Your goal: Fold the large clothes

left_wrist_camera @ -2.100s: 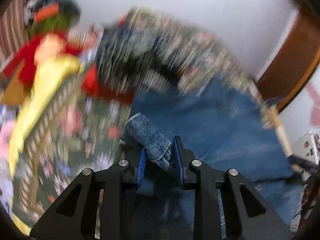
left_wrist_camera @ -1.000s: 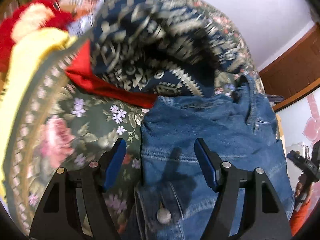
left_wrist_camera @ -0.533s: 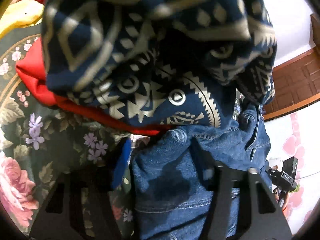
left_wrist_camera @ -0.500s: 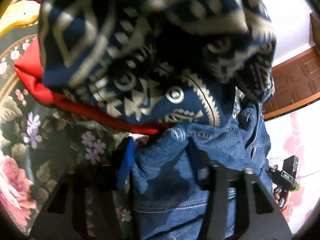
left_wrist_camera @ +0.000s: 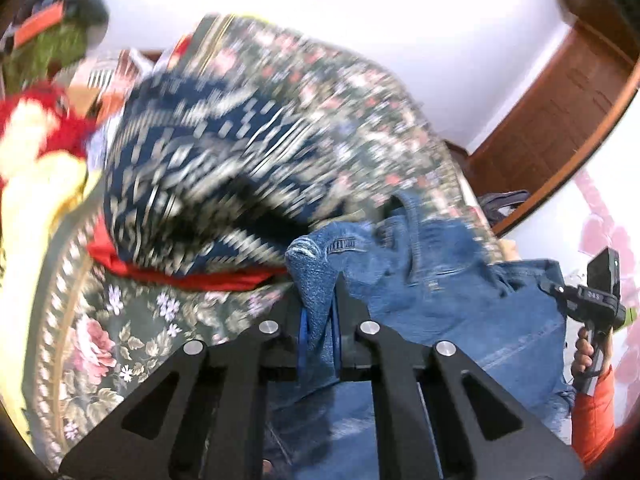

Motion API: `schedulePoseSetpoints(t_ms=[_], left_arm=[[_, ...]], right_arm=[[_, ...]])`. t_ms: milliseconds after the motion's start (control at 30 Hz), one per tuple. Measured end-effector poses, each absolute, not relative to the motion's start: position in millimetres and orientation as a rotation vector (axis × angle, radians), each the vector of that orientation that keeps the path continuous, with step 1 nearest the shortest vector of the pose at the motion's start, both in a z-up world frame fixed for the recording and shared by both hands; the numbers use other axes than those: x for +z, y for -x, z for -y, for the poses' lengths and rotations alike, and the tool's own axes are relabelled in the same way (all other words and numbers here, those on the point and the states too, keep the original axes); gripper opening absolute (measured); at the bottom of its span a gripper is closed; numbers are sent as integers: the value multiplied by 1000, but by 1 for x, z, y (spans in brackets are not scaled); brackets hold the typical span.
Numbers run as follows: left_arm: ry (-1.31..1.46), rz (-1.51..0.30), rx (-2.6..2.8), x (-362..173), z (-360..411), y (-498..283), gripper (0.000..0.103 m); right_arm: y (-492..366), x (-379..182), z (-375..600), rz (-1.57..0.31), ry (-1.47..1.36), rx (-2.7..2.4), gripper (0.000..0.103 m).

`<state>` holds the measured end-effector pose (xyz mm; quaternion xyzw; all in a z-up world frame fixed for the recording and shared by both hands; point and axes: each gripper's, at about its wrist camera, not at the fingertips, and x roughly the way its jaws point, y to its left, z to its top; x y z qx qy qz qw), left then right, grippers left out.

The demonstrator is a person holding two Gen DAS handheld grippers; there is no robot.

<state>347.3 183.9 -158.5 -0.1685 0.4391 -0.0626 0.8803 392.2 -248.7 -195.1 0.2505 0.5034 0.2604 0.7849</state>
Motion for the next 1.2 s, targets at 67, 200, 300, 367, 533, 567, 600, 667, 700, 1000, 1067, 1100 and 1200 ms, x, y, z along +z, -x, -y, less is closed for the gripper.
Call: schedulePoseSetpoints(t_ms=[67, 200, 300, 367, 533, 567, 600, 667, 700, 1000, 1067, 1100, 1200], left_arm=[[317, -889, -137, -134, -174, -342, 8], [272, -864, -160, -100, -153, -341, 8], [233, -840, -167, -81, -131, -350, 8], [246, -839, -193, -73, -126, -355, 8], [248, -813, -200, -62, -116, -379, 8], [250, -810, -194, -61, -117, -385, 8], [251, -808, -181, -63, -120, -395, 8], [260, -810, -156, -70, -125, -415, 8], [259, -815, -137, -74, -127, -425, 8], [116, -877, 101, -144, -154, -506, 8], [117, -895, 118, -158, -159, -516, 9], [110, -903, 125, -164, -160, -520, 9], [58, -910, 167, -177, -159, -527, 13]], right_arm=[[-388, -176, 245, -1036, -492, 567, 7], [-388, -144, 240, -966, -443, 576, 7], [-399, -127, 240, -935, -404, 556, 7], [-407, -120, 236, -924, -356, 547, 7], [-437, -112, 230, -914, -274, 510, 7], [-441, -111, 232, -908, -268, 506, 7], [-448, -110, 232, -899, -262, 492, 7], [-466, -112, 233, -888, -241, 465, 7], [-472, -114, 233, -885, -233, 451, 7], [-545, -199, 250, -987, -202, 269, 7], [-553, -219, 254, -1021, -200, 245, 8], [-556, -228, 254, -1033, -193, 233, 8], [-559, -249, 252, -1066, -163, 204, 13]])
